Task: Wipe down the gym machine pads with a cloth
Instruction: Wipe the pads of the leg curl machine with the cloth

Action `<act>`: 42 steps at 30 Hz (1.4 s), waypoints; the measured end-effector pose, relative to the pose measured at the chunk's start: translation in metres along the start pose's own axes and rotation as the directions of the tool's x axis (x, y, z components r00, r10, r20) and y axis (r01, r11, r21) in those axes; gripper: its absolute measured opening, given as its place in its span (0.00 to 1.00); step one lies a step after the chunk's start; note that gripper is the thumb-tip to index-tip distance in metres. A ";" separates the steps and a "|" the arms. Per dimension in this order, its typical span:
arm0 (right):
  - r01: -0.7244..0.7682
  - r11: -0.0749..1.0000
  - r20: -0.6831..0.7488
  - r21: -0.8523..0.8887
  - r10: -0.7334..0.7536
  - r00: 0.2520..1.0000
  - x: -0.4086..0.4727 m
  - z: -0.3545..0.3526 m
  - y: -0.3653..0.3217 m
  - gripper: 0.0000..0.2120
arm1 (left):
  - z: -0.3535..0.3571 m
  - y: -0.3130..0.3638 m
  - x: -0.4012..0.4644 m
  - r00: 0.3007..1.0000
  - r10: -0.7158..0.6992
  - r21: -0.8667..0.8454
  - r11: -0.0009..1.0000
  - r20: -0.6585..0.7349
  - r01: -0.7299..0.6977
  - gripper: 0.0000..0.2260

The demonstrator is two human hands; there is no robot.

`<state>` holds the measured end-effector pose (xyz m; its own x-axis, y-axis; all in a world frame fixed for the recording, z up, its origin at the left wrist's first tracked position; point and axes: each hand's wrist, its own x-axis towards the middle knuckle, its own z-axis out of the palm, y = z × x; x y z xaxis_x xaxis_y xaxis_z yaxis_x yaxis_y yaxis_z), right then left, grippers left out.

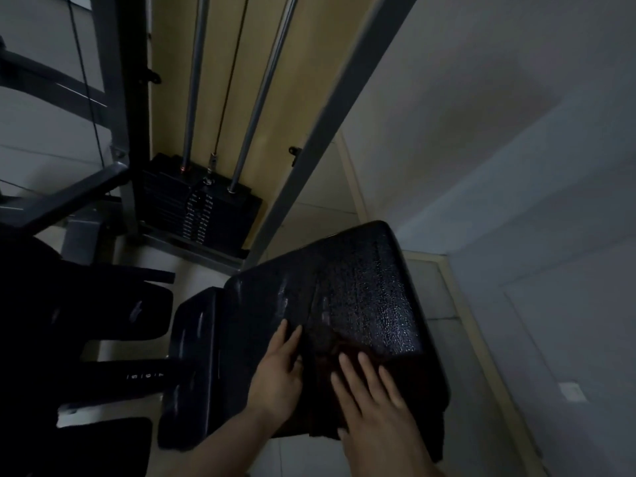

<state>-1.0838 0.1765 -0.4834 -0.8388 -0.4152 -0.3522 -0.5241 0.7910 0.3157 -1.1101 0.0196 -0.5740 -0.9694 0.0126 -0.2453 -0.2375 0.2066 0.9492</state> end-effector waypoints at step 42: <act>-0.274 0.942 -0.117 -0.193 0.255 0.960 0.175 -0.075 0.032 0.29 | -0.002 -0.030 0.009 0.997 -0.077 0.007 0.997 -0.023 0.077 0.25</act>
<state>-1.2580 0.0957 -0.4691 -0.9561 -0.2492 -0.1540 -0.2922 0.7723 0.5641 -1.1120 0.0116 -0.6038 -0.9495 -0.0253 -0.3127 -0.3107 0.2136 0.9262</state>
